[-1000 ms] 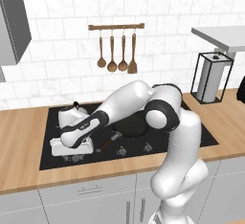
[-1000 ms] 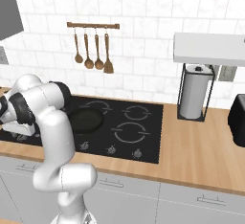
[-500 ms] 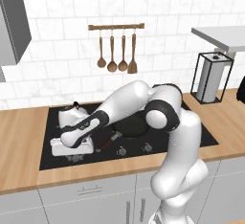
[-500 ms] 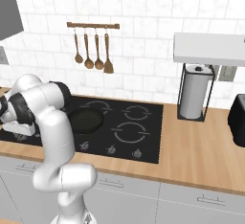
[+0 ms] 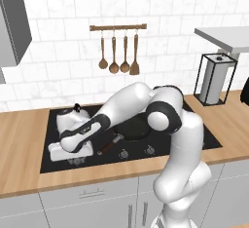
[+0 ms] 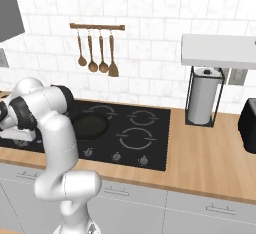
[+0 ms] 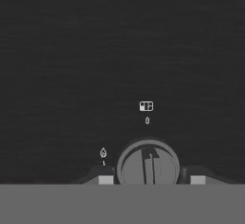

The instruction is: Pick the kettle from the counter and place it on a stove burner. Then turn the burner on.

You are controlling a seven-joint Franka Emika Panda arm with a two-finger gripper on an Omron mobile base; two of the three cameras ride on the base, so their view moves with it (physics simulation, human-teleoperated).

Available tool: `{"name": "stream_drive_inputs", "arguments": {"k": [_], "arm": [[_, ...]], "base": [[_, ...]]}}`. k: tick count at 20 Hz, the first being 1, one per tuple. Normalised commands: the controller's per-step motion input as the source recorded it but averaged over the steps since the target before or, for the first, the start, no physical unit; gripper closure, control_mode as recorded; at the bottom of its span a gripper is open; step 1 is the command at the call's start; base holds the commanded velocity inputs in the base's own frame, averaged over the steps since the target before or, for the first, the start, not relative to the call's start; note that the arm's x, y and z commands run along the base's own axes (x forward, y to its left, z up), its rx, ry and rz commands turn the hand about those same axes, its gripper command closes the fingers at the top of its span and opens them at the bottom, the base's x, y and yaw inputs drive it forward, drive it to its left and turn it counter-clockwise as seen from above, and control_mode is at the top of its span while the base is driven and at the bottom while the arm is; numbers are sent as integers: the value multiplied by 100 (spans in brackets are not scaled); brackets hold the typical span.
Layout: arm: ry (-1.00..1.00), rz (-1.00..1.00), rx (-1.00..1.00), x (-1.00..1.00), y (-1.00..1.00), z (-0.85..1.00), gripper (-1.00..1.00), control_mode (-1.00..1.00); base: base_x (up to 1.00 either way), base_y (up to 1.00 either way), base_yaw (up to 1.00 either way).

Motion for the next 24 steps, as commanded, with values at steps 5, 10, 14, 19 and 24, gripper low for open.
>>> {"name": "stream_drive_inputs", "arguments": {"k": [5, 10, 14, 19, 24], "arm": [[-10, 18, 12, -30, 0, -24, 100, -100], [-14, 21, 14, -38, -3, -19, 100, -100], [-12, 24, 12, -26, -15, -13, 100, -100], [-7, 23, 9, -18, -14, -15, 100, -100], [-2, 21, 6, -14, -7, -9, 100, -100]], "base": [[0, 0, 0], [0, 0, 0], [0, 0, 0], [0, 0, 0], [0, 0, 0]]}}
